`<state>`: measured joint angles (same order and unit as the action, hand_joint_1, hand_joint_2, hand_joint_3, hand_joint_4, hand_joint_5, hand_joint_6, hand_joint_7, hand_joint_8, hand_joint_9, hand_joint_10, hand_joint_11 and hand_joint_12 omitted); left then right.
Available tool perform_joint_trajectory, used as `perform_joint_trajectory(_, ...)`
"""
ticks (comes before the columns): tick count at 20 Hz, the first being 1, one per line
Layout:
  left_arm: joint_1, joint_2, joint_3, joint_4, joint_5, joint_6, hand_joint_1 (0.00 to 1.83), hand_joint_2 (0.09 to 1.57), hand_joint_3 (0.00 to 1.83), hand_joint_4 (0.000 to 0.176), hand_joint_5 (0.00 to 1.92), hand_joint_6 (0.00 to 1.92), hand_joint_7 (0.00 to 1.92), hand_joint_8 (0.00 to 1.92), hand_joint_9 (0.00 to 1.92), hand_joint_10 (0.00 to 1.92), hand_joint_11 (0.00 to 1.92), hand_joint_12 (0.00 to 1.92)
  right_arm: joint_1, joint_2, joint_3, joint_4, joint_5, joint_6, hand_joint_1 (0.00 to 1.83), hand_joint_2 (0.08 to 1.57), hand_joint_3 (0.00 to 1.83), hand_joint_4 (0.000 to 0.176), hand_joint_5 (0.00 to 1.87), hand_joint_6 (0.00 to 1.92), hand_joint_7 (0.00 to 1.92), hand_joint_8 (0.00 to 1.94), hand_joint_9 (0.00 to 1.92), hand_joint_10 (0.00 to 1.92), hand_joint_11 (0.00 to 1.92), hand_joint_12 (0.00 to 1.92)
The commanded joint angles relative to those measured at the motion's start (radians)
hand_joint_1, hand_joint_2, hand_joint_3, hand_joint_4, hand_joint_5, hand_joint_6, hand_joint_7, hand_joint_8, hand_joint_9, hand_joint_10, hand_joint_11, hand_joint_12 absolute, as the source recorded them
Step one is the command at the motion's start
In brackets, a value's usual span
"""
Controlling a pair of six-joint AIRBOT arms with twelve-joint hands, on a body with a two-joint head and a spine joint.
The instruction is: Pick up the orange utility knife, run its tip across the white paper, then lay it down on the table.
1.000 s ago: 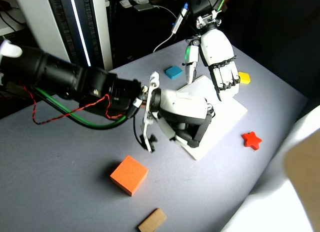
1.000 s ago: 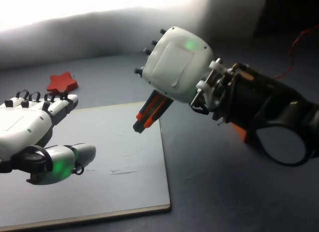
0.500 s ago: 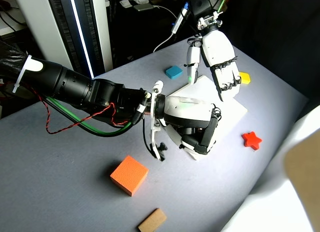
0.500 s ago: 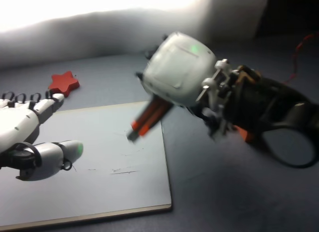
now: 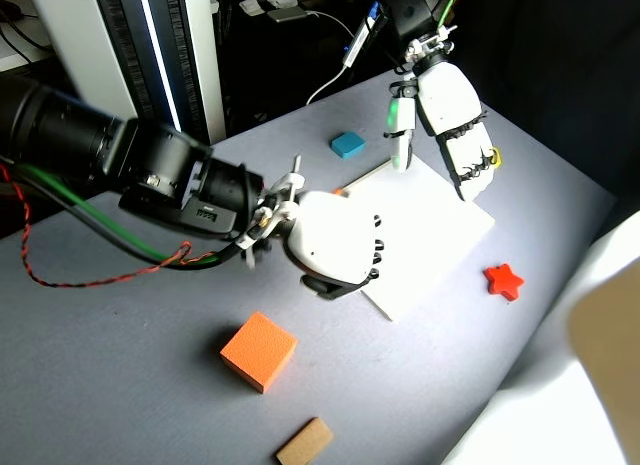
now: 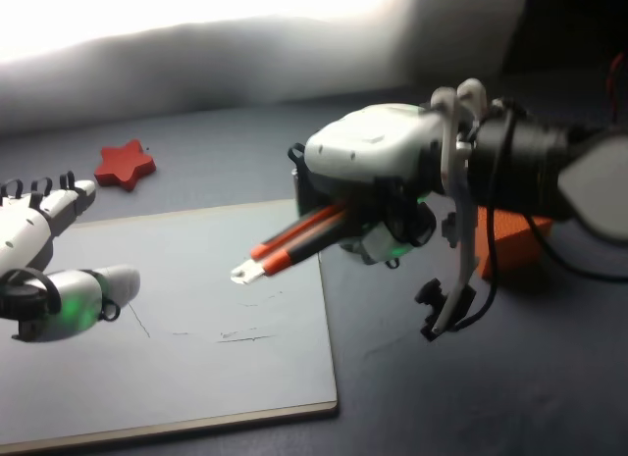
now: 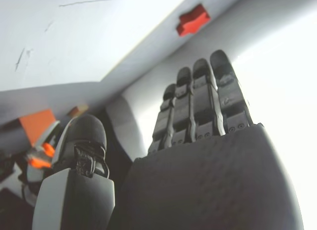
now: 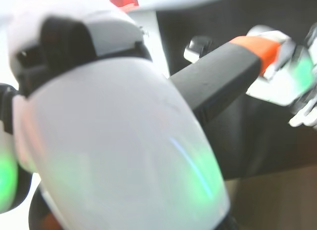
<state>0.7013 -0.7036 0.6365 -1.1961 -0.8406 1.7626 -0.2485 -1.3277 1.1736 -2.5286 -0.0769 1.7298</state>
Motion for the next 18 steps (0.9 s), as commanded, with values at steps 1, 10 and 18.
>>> perform_joint_trajectory(1,-0.007,0.012,0.007,0.050,-0.081,-0.003,0.08,1.33,0.00,0.002,0.01,0.00,0.13,0.00,0.12,0.01,0.00,0.37,0.023,0.013,0.002,0.039,0.056,0.006,1.51,1.05,0.46,0.176,1.43,1.92,1.58,1.94,1.68,1.92,1.73,1.92)
perform_joint_trajectory(10,0.013,0.022,0.017,0.051,-0.074,-0.015,0.09,1.32,0.00,0.008,0.00,0.00,0.12,0.00,0.11,0.00,0.00,0.30,0.004,0.047,0.091,1.083,0.493,-1.528,1.50,1.04,0.44,0.176,1.38,1.92,1.55,1.94,1.65,1.92,1.72,1.92)
perform_joint_trajectory(18,0.016,0.025,0.027,0.051,-0.071,-0.018,0.08,1.33,0.00,0.003,0.00,0.00,0.11,0.00,0.11,0.00,0.00,0.23,-0.103,-0.068,0.168,1.940,0.759,-3.031,1.51,1.05,0.43,0.176,1.40,1.92,1.59,1.94,1.68,1.92,1.74,1.92)
